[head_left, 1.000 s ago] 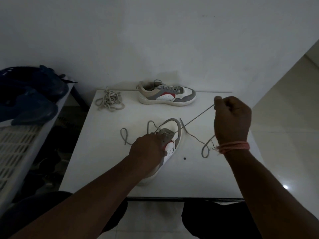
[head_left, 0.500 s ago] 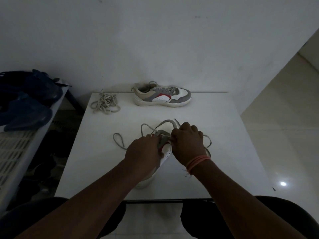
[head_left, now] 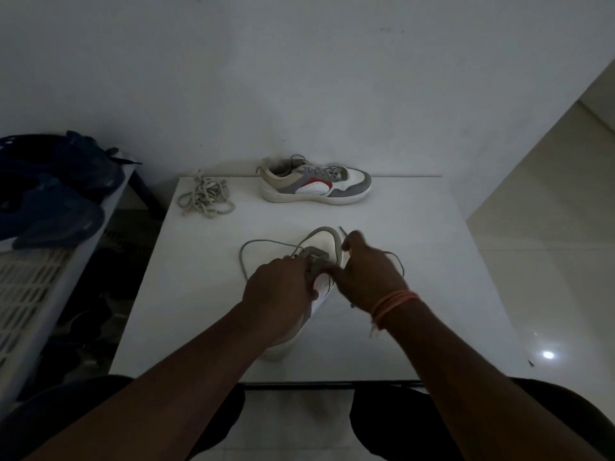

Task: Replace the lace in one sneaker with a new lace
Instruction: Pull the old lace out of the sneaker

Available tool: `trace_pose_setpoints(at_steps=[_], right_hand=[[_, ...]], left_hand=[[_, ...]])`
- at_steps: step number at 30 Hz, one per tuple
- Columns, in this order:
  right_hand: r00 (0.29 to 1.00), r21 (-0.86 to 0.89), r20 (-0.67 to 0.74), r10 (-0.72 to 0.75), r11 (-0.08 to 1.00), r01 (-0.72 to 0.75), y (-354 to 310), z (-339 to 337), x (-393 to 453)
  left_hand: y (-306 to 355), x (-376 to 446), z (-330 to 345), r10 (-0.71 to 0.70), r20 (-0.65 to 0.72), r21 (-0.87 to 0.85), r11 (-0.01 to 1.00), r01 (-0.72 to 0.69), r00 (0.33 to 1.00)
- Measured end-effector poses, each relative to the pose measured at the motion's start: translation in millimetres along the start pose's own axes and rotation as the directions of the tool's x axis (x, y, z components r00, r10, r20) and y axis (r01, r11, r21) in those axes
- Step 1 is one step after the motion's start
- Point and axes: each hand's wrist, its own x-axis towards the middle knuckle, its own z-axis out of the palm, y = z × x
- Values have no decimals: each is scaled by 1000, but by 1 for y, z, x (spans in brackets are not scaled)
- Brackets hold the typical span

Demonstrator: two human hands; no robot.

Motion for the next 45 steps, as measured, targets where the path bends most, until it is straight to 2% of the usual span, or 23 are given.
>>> trace_pose_setpoints(at_steps=[2, 3, 5, 8, 10, 11, 12, 14, 16, 17, 20, 24, 25, 27, 30, 32, 34, 35, 36, 38, 39, 41, 45], right_hand=[[999, -72, 46, -11, 997, 15, -6, 10, -2], [999, -95, 7, -34, 995, 35, -9, 7, -1], [978, -59, -196, -66, 997, 55, -11, -10, 3], [824, 249, -563, 55, 963, 106, -12, -48, 5], [733, 382, -661, 161, 913, 145, -13, -57, 1], [735, 358, -658, 165, 927, 113, -13, -56, 0], [784, 268, -606, 134, 963, 42, -11, -50, -1], [935, -4, -341, 98, 994, -105, -3, -31, -3], [990, -132, -75, 118, 983, -127, 2, -10, -6], [996, -142, -42, 79, 986, -85, 3, 1, -7], [987, -194, -80, -136, 974, 118, -2, 22, -6], [982, -227, -137, -131, 969, 97, -3, 20, 0], [983, -188, -131, -129, 977, 103, -4, 18, 1], [974, 14, -179, -137, 990, 142, -8, 8, 2], [920, 422, -377, -109, 864, 276, -15, -23, 2], [961, 713, -272, -43, 662, 231, -16, -35, -1], [994, 883, -97, 55, 465, 60, -16, -29, -1], [989, 882, -60, 132, 471, -9, -15, -20, 0], [981, 804, -74, 181, 593, -48, -14, -13, 1], [985, 433, -122, 119, 900, -55, -11, -1, 1], [994, 283, -97, 59, 959, -29, -10, 5, 0], [999, 148, -8, 33, 988, -32, -7, 14, -4], [1000, -103, -14, 16, 995, -17, -7, 10, 1]], left_hand=[[1, 0, 0, -18, -2, -8, 1000, 18, 1000], [2, 1, 0, -26, 6, -6, 1000, 27, 1000], [0, 2, 0, -29, 15, -14, 999, 29, 999], [-3, 2, 0, -31, 21, -45, 998, 32, 999], [-3, 0, -1, -31, 1, -46, 998, 31, 1000], [-2, 0, -1, -29, -2, -37, 999, 29, 1000], [-1, 0, -2, -27, -6, -27, 999, 27, 1000], [2, 0, -4, -26, 6, -13, 1000, 26, 1000], [2, 0, -3, -12, 1, -6, 1000, 12, 1000], [2, 0, -3, -7, -1, -10, 1000, 7, 1000], [2, 0, -1, 10, -9, -14, 1000, -10, 1000], [-2, 1, 1, 31, -18, 4, 1000, -31, 999], [-3, 0, 2, 32, -16, 1, 999, -32, 999], [-4, 0, 3, 14, -10, -22, 1000, -14, 1000], [-8, 5, 4, -24, 6, -60, 998, 24, 1000], [-10, 7, 2, -41, 19, -81, 996, 42, 999], [-9, 6, 1, -30, 16, -69, 997, 31, 999], [-8, 4, 1, -22, 8, -51, 998, 23, 1000], [-6, 3, 2, -15, -5, -35, 999, 15, 1000], [-6, 3, 3, -10, -32, -30, 1000, 9, 999], [-6, 3, 3, -11, -35, -37, 999, 9, 999], [-6, 4, 4, -10, -33, -45, 999, 8, 999], [-5, 3, 3, -4, -38, -35, 999, 3, 999]])
